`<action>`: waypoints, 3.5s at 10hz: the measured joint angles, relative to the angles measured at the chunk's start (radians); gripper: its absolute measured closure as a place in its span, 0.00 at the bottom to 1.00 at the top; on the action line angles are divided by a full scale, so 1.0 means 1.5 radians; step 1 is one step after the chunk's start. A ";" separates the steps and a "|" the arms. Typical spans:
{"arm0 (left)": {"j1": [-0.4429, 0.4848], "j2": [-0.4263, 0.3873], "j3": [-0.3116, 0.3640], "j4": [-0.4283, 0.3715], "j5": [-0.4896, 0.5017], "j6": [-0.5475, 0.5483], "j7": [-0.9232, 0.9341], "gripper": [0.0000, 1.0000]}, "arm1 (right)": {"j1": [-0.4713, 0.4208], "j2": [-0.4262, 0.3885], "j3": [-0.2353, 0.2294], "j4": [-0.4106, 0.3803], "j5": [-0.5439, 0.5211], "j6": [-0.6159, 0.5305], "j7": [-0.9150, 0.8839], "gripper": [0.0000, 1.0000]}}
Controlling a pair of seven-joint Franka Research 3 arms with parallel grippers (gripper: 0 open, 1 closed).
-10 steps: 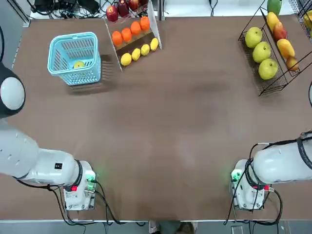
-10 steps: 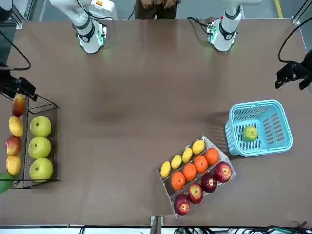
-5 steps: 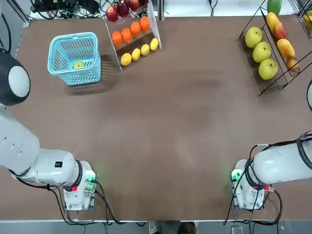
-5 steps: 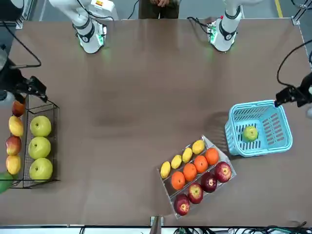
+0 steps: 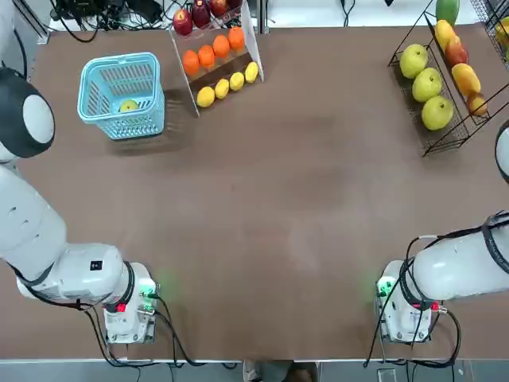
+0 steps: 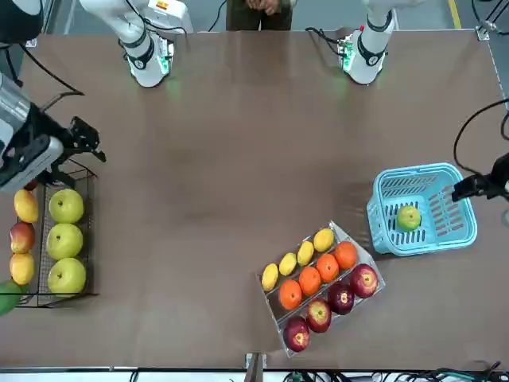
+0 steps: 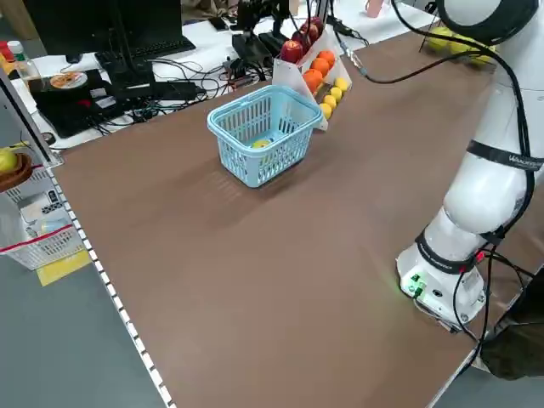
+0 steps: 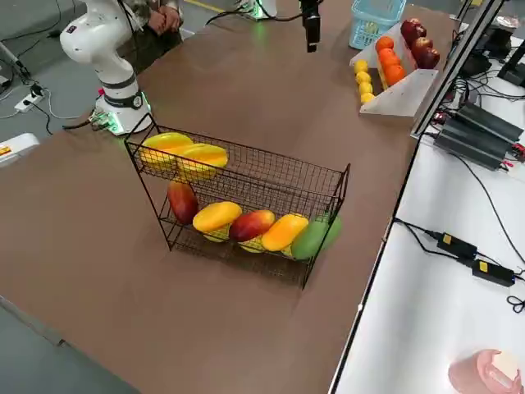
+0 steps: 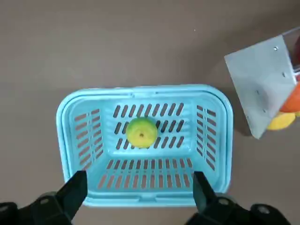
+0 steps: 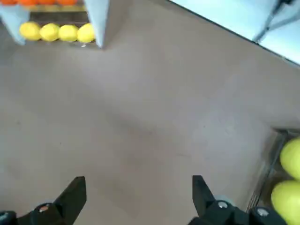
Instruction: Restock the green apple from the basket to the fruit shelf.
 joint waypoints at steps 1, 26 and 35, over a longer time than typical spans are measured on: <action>-0.001 0.005 -0.001 -0.026 0.000 0.036 -0.001 0.00 | 0.001 0.000 0.000 0.000 0.031 0.000 -0.090 0.00; 0.018 0.104 -0.002 -0.359 0.000 0.445 0.011 0.04 | 0.001 0.188 0.027 -0.317 1.045 -0.160 -1.135 0.00; 0.018 0.137 -0.003 -0.358 0.000 0.489 0.011 0.13 | 0.014 0.212 0.027 -0.325 1.064 -0.159 -1.124 0.02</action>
